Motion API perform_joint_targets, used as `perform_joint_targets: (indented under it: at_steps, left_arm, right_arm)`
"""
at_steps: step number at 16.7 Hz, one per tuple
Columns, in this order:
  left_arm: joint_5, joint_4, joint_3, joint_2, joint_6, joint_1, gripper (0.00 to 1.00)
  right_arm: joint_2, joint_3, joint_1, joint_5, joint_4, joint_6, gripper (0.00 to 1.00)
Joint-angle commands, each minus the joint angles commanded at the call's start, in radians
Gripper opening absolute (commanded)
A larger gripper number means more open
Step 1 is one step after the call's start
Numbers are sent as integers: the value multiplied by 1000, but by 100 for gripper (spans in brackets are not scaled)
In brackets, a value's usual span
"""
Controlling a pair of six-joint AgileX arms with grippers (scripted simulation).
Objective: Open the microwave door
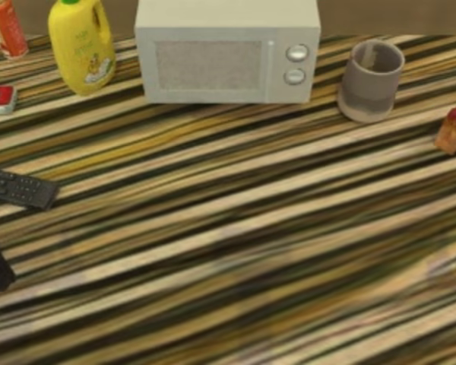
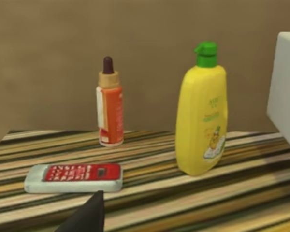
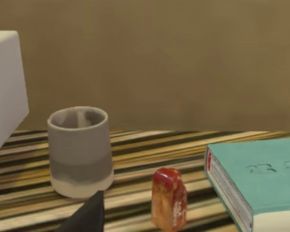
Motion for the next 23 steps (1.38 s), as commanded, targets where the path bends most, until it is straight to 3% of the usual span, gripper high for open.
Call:
perform_joint_targets:
  at_steps: [4, 8, 23]
  left_arm:
    - [-11, -1, 27, 31, -6, -15, 100]
    - [-86, -9, 184, 218, -47, -101, 100]
    - [-593, -99, 1202, 1667, -321, -662, 100]
  right_arm:
    - [0, 0, 0, 0, 0, 0, 100]
    - [0, 0, 0, 0, 0, 0, 100]
    - [0, 0, 0, 0, 0, 0, 100]
